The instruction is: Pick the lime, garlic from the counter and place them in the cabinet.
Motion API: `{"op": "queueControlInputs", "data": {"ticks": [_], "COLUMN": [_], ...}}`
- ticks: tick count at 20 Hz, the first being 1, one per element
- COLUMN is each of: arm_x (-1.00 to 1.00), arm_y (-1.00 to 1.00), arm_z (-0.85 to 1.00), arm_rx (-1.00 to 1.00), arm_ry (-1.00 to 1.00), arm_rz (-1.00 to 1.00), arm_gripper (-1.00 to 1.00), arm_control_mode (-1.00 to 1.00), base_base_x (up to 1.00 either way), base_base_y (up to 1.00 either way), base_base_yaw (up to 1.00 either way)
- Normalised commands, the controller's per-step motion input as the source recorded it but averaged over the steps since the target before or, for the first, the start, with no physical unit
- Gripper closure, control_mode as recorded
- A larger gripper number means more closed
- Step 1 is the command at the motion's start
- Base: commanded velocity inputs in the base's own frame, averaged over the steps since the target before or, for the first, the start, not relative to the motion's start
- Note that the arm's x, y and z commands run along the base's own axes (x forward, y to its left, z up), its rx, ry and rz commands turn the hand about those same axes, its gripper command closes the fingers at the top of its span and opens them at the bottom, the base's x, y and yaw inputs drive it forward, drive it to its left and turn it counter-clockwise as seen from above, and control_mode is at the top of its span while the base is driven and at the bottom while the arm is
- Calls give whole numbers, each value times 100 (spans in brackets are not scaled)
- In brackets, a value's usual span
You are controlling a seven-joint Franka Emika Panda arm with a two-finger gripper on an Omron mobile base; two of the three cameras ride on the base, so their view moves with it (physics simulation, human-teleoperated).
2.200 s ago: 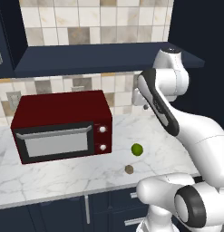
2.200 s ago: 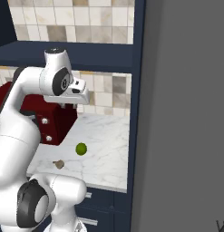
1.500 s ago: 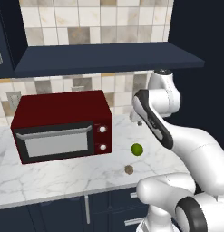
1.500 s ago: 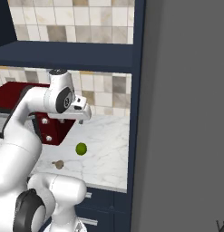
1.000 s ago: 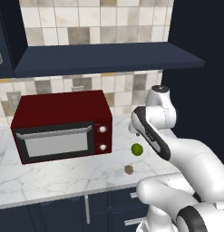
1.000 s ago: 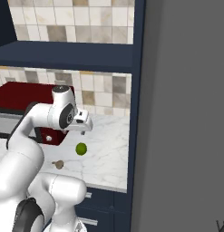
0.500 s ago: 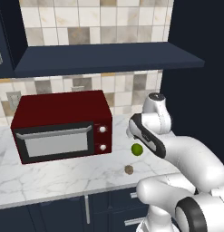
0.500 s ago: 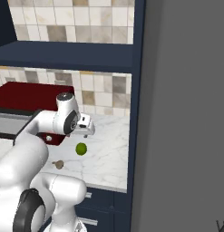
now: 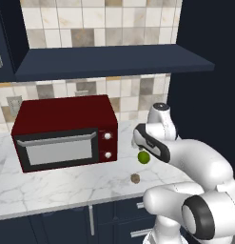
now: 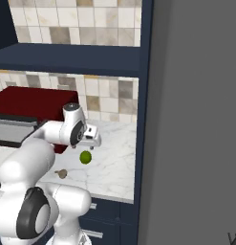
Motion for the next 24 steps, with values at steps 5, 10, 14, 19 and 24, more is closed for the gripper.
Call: {"op": "queueControlInputs", "data": {"ticks": [5, 10, 14, 19, 24], "arm_x": [0, 0, 0, 0, 6], "arm_y": [0, 0, 0, 0, 0], "arm_z": [-31, -30, -31, -27, -19], "arm_rx": [0, 0, 0, 0, 0], "arm_ry": [4, 2, 1, 2, 0], "arm_rz": [0, 0, 0, 0, 0], "arm_gripper": [-100, -100, -100, -100, -100], "arm_control_mode": [-100, -100, -100, -100, -100], "base_base_x": [0, 0, 0, 0, 0], "base_base_y": [0, 0, 0, 0, 0], "base_base_yaw": [0, 0, 0, 0, 0]}}
